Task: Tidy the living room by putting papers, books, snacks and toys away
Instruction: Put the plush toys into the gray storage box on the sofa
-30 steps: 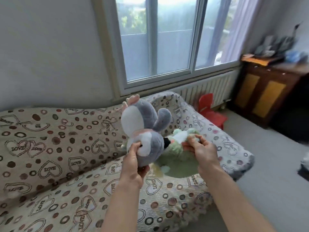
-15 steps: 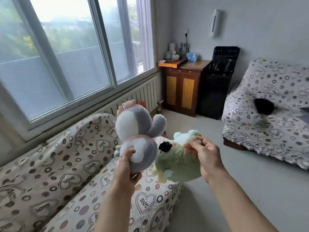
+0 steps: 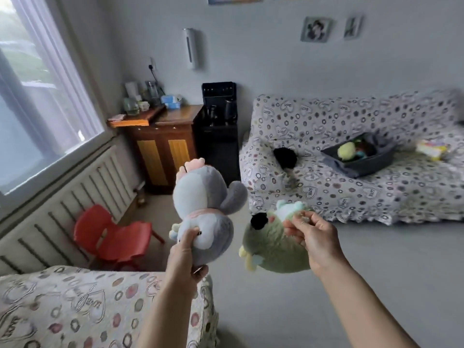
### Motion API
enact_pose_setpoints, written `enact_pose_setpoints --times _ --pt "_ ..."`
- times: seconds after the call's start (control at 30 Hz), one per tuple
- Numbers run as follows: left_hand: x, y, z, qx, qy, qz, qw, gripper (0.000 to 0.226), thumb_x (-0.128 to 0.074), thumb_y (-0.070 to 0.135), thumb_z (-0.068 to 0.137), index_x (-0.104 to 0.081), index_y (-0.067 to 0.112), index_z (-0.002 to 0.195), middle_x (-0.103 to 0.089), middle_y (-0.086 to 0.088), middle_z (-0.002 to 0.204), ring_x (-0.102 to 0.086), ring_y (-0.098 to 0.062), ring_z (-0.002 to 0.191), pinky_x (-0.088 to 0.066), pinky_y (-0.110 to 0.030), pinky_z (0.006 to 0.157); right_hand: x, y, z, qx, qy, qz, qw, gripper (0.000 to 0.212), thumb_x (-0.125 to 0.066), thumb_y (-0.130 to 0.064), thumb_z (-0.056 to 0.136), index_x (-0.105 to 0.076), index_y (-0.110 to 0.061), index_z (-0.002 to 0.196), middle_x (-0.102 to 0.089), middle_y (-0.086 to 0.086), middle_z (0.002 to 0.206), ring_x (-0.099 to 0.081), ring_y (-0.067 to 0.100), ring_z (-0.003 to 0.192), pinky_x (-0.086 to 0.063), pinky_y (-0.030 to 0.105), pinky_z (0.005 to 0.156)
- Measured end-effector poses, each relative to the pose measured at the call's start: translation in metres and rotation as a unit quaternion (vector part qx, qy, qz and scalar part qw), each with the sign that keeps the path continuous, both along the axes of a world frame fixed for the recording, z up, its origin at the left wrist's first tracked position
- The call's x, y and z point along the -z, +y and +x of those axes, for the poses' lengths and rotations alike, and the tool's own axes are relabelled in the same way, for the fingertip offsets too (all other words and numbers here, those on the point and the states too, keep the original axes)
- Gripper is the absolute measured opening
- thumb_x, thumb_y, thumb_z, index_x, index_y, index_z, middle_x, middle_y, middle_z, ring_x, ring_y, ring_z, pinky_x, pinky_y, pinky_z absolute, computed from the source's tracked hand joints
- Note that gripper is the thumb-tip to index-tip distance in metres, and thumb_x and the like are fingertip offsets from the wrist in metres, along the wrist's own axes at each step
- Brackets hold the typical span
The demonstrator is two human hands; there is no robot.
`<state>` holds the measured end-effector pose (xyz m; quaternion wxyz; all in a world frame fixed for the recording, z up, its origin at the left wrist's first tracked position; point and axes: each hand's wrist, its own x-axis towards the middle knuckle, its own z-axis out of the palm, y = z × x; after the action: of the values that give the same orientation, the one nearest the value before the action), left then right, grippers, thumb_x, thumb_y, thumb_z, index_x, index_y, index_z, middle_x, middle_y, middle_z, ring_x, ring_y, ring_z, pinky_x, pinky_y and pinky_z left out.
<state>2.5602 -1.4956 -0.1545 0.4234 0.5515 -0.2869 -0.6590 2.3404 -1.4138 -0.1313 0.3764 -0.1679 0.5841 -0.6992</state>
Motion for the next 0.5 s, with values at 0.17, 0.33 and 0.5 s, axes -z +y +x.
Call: enact_pose_setpoints --times 0.17,0.33,0.5 --pt "0.001 -0.05 -0.094 0.082 -0.002 0.007 0.997 0.017 -0.062 0.037 0.084 -0.059 0.023 0.094 -0.061 -0.003 0.093 -0.053 -0.018 0.074 -0.045 -0.028 0.056 -0.001 -0.027 -0.072 0.07 -0.013 -0.017 0.997 0.008 -0.061 -0.004 0.09 -0.063 -0.011 0.087 -0.067 0.015 0.078 -0.06 0.012 0.056 -0.046 0.011 0.046" --pt "0.008 -0.101 -0.195 0.127 -0.009 0.02 0.992 0.014 -0.061 0.034 0.085 -0.06 0.022 0.091 -0.062 -0.005 0.09 -0.054 -0.02 0.07 -0.045 -0.029 0.056 0.01 -0.065 -0.161 0.114 -0.008 -0.011 0.993 0.006 -0.062 -0.006 0.09 -0.064 -0.01 0.086 -0.068 0.014 0.077 -0.061 0.01 0.054 -0.047 0.012 0.05" --pt "0.012 -0.158 -0.304 0.159 -0.003 0.034 0.987 0.03 -0.063 0.037 0.082 -0.06 0.018 0.106 -0.061 -0.005 0.092 -0.053 -0.019 0.07 -0.044 -0.027 0.053 0.012 -0.11 -0.266 0.122 0.007 0.004 0.993 0.005 -0.061 -0.003 0.091 -0.063 -0.006 0.09 -0.068 0.015 0.075 -0.06 0.018 0.061 -0.05 0.019 0.058"
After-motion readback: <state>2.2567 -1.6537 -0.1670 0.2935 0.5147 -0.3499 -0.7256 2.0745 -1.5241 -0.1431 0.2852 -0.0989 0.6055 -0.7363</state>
